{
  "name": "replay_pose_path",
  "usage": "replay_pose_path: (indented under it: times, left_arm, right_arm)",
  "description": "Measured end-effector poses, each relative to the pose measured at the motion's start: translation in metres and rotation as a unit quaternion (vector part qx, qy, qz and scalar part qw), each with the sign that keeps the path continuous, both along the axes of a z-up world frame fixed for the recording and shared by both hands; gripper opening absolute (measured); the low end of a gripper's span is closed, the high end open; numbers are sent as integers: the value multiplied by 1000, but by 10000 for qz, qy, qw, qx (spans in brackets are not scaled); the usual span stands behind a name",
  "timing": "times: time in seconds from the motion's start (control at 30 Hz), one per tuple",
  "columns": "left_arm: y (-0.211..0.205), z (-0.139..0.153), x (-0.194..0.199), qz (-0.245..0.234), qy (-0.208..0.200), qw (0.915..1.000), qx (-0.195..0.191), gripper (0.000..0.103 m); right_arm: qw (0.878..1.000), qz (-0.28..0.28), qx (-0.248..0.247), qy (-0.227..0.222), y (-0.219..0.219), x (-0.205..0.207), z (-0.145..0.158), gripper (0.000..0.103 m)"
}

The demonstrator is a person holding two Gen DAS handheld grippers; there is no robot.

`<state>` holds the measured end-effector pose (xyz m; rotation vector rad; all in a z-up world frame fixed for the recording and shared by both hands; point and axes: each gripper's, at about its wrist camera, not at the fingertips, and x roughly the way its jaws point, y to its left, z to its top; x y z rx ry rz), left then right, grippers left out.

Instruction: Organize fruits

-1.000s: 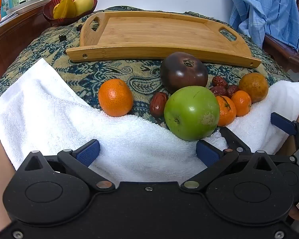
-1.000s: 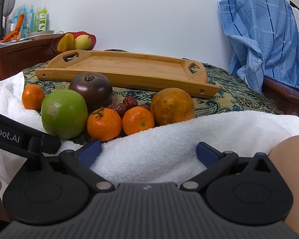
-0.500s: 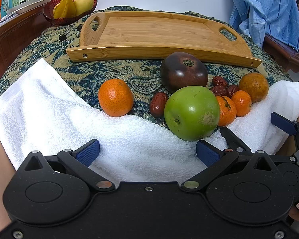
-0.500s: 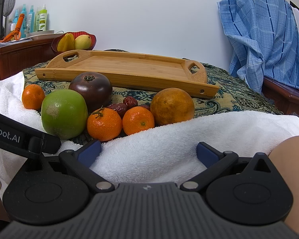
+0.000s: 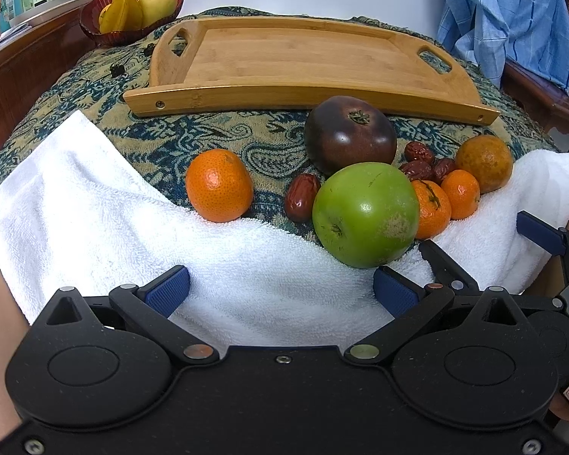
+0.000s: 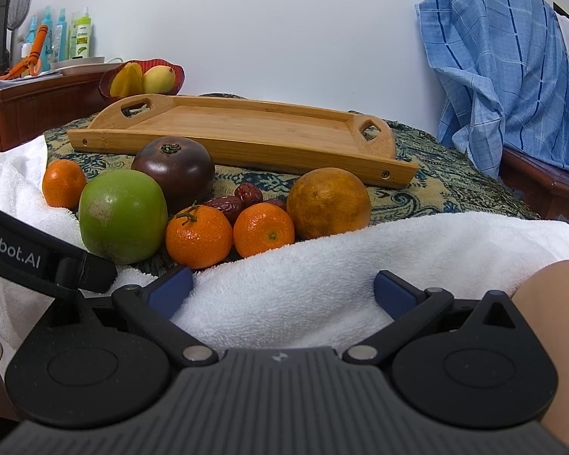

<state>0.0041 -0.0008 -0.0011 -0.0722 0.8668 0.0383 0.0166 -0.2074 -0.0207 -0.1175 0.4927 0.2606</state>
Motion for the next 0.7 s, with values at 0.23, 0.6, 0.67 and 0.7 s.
replay_pose_path:
  times: [0.23,0.6,0.67,0.7]
  left_arm:
    - [-1,1,0,5,14,10000,0,103]
    - [-1,1,1,4,21,10000,-1,103]
    - [0,1,1,5,22,10000,-2,103]
    - [-1,1,1,5,23,10000,-2,103]
  right_arm:
    - [10000,2,-3,1,0,0,0,103]
    - [10000,4,-4,1,0,-1,0,103]
    - [10000,4,-5,0,0,-1,0,103]
    - [10000,3,-4,1,0,-1,0,103]
